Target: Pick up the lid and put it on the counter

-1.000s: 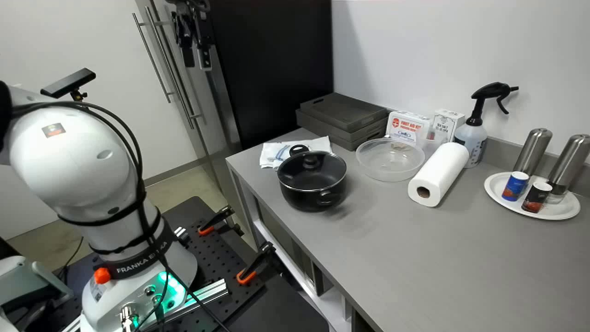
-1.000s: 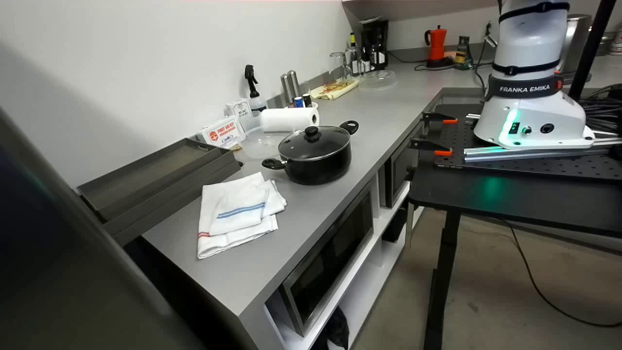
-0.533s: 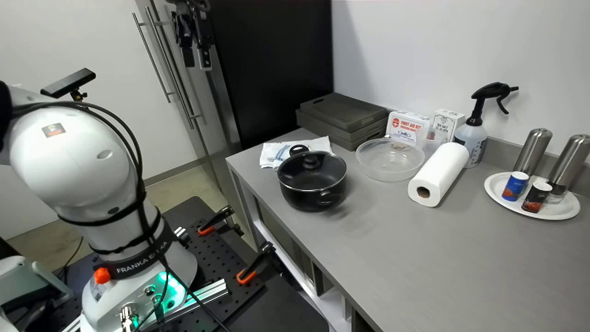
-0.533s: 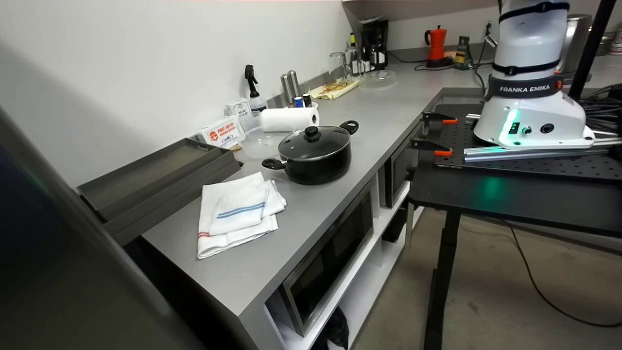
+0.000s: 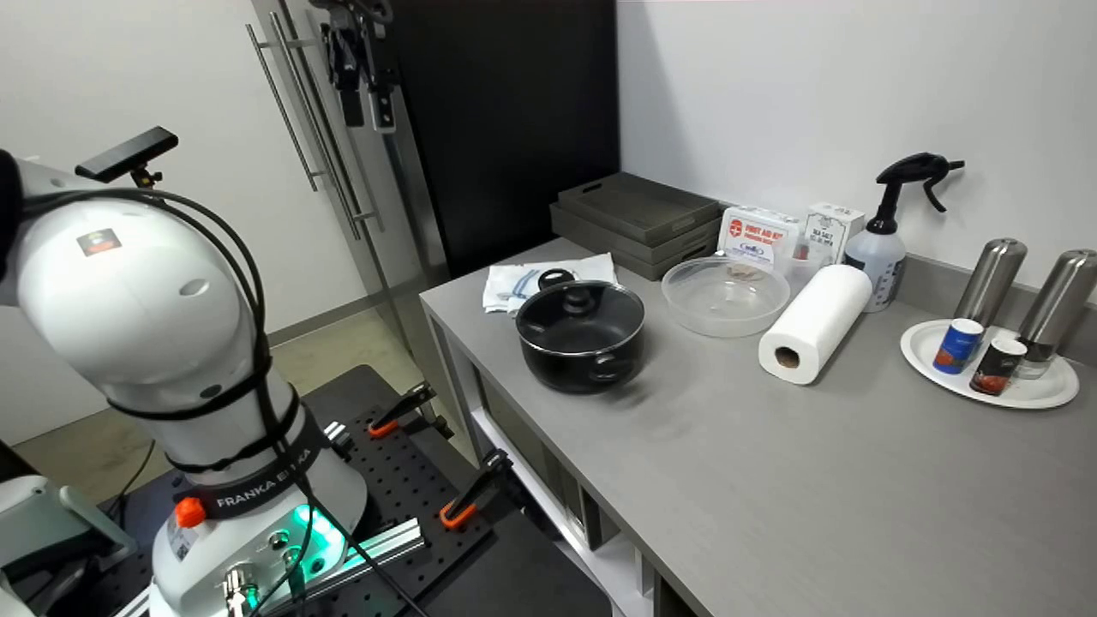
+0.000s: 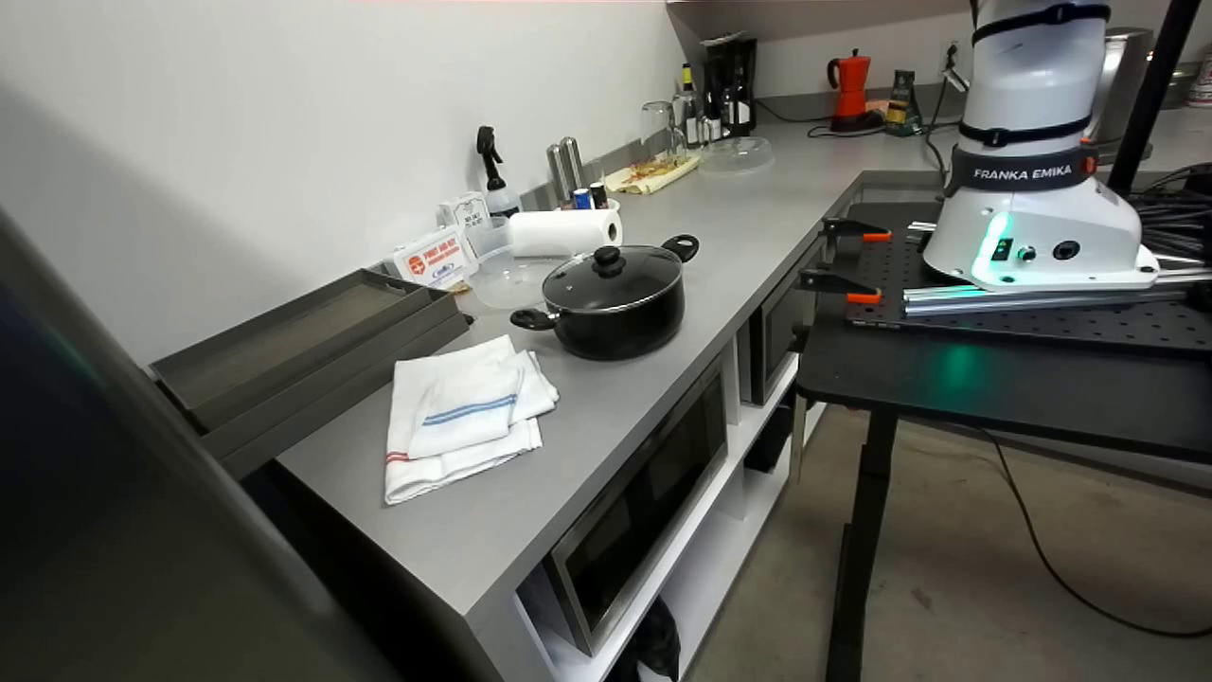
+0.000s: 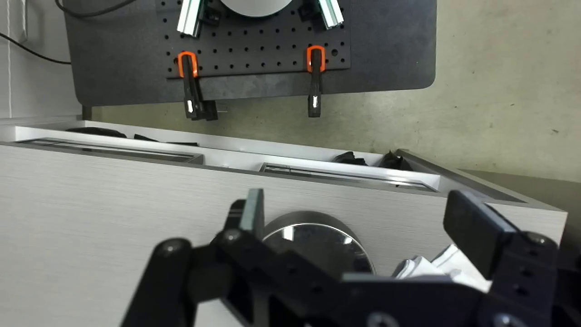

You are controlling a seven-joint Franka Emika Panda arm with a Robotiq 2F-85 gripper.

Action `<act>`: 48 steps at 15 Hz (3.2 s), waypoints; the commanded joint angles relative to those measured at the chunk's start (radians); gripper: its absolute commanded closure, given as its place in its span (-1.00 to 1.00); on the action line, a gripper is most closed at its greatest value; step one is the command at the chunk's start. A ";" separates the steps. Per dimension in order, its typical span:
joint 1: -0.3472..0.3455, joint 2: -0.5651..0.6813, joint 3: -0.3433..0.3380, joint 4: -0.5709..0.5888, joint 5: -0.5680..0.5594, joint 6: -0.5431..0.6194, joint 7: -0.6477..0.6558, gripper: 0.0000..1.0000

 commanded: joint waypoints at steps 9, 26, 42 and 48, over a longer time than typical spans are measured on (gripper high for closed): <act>-0.021 0.286 0.011 0.065 -0.053 0.127 0.001 -1.00; -0.002 0.821 -0.017 0.275 -0.140 0.562 -0.007 -1.00; 0.000 1.107 -0.088 0.407 -0.163 0.762 -0.015 -1.00; -0.003 1.185 -0.107 0.437 -0.157 0.832 -0.017 -1.00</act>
